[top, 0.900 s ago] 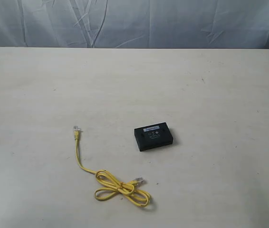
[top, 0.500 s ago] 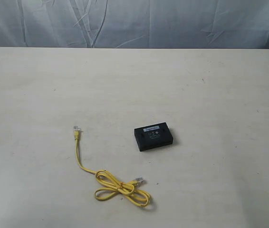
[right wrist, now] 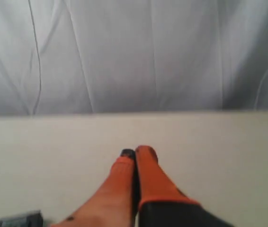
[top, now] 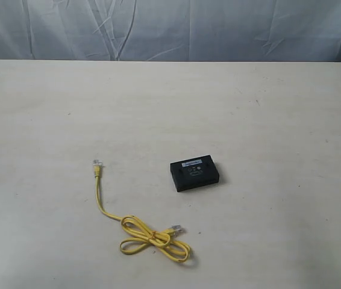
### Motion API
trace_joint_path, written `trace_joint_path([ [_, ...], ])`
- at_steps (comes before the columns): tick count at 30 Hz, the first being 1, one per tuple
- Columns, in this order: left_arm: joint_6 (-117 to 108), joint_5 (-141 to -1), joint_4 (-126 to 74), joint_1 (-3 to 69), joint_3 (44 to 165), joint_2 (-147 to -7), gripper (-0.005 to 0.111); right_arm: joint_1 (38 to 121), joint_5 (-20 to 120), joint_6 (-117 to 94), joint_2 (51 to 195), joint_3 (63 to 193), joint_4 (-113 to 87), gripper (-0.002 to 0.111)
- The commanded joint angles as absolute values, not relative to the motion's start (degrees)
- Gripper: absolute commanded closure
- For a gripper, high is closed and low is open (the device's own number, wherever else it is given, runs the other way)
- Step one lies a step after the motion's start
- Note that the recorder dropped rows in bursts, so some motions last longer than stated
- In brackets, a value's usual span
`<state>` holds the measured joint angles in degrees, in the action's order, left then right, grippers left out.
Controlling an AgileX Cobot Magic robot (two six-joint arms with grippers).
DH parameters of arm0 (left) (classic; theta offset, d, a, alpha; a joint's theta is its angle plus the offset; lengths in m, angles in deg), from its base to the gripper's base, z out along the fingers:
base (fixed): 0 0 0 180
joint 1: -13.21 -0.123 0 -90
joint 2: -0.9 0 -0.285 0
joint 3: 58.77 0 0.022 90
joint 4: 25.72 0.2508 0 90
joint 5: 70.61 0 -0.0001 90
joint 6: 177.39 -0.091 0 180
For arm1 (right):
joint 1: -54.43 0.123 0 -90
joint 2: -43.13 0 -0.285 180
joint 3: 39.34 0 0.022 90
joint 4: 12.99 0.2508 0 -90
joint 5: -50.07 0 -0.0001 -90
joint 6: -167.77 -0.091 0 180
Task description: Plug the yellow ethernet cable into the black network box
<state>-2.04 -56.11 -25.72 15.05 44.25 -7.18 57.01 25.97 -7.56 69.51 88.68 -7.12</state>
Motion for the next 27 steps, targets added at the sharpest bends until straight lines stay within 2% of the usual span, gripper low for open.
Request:
trace_joint_path([
  [1, -1.86, -56.85, -25.72, 14.99, 44.01, -6.89, 0.107, 56.81, 7.72, -7.04, 86.50, 97.59, -7.34, 0.109],
  [7, -1.86, -56.85, -25.72, 14.99, 44.01, -6.89, 0.107, 60.14, 5.75, 0.52, 105.96, 97.85, 11.96, 0.109],
  [9, -1.86, -56.85, -25.72, 14.99, 44.01, -6.89, 0.107, 64.77, 7.46, 1.21, 110.38, 98.00, 15.94, 0.109],
  [14, -1.86, -56.85, -25.72, 14.99, 44.01, -6.89, 0.107, 83.76, 16.74, -3.48, 122.50, 101.94, 17.22, 0.109],
  [16, -1.86, -56.85, -25.72, 14.99, 44.01, -6.89, 0.107, 91.45, 18.69, -7.16, 128.17, 106.05, 15.35, 0.109],
  [21, -1.86, -56.85, -25.72, 14.99, 44.01, -6.89, 0.107, 104.84, 17.07, -18.77, 143.32, 121.53, 4.47, 0.109],
  [24, -1.86, -56.85, -25.72, 14.99, 44.01, -6.89, 0.107, 109.34, 17.86, -20.32, 151.41, 130.38, -1.20, 0.109],
  [27, -1.86, -56.85, -25.72, 14.99, 44.01, -6.89, 0.107, 110.50, 21.89, -20.75, 159.50, 136.62, 3.88, 0.109],
])
